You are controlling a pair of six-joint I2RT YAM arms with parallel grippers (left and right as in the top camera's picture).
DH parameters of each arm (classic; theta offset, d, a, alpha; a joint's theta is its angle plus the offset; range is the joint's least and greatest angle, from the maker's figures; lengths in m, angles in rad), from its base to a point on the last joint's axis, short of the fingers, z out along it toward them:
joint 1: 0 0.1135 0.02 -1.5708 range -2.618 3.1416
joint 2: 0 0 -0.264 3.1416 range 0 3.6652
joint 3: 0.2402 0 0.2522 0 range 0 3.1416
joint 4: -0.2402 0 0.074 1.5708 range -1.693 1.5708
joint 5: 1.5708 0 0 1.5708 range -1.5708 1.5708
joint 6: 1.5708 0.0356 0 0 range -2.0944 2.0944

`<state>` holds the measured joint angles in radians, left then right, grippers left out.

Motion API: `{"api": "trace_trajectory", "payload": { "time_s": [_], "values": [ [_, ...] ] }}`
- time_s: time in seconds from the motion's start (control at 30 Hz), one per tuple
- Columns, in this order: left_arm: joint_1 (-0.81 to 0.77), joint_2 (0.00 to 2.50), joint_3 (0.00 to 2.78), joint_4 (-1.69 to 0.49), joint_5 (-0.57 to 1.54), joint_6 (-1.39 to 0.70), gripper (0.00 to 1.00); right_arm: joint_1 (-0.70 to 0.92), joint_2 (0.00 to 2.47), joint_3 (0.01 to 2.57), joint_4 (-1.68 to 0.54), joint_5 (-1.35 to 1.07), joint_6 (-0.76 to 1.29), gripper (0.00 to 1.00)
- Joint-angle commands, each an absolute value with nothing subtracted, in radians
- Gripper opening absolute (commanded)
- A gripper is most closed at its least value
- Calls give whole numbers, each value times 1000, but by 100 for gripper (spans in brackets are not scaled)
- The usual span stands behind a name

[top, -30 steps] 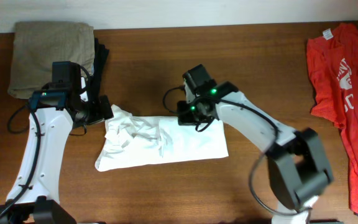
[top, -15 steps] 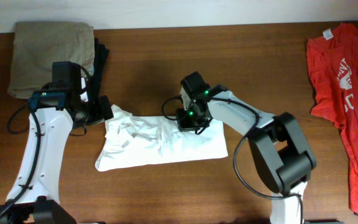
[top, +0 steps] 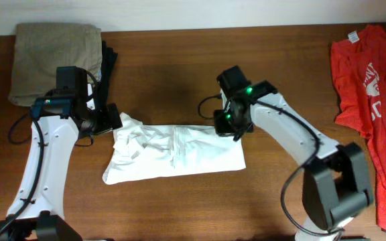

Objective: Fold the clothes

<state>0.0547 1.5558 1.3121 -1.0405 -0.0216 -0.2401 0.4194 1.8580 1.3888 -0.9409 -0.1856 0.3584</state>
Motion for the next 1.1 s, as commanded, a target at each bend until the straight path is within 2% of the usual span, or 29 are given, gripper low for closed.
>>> {"api": "trace_trajectory", "payload": {
  "time_s": [0.0, 0.27, 0.5, 0.63, 0.83, 0.97, 1.07],
  "values": [
    [59, 1555, 1310, -1042, -14, -242, 99, 411, 1910, 1309, -872, -195, 382, 16],
    [59, 1555, 1310, -1042, 4, -242, 99, 344, 1970, 1274, -754, -161, 382, 16],
    [59, 1555, 1310, -1042, 4, -242, 99, 320, 1846, 1407, -938, -146, 370, 17],
    [59, 1555, 1309, -1042, 11, -241, 99, 319, 1786, 1482, -1077, -85, 371, 27],
    [88, 1576, 1260, -1022, 56, -188, 99, 258, 1739, 1507, -1145, -10, 374, 44],
    [208, 1651, 1242, -997, 346, -27, 99, 175, 1713, 1511, -1193, -15, 360, 48],
    [269, 1680, 1242, -997, 427, 60, 99, 132, 1707, 1511, -1213, -18, 317, 48]
  ]
}}
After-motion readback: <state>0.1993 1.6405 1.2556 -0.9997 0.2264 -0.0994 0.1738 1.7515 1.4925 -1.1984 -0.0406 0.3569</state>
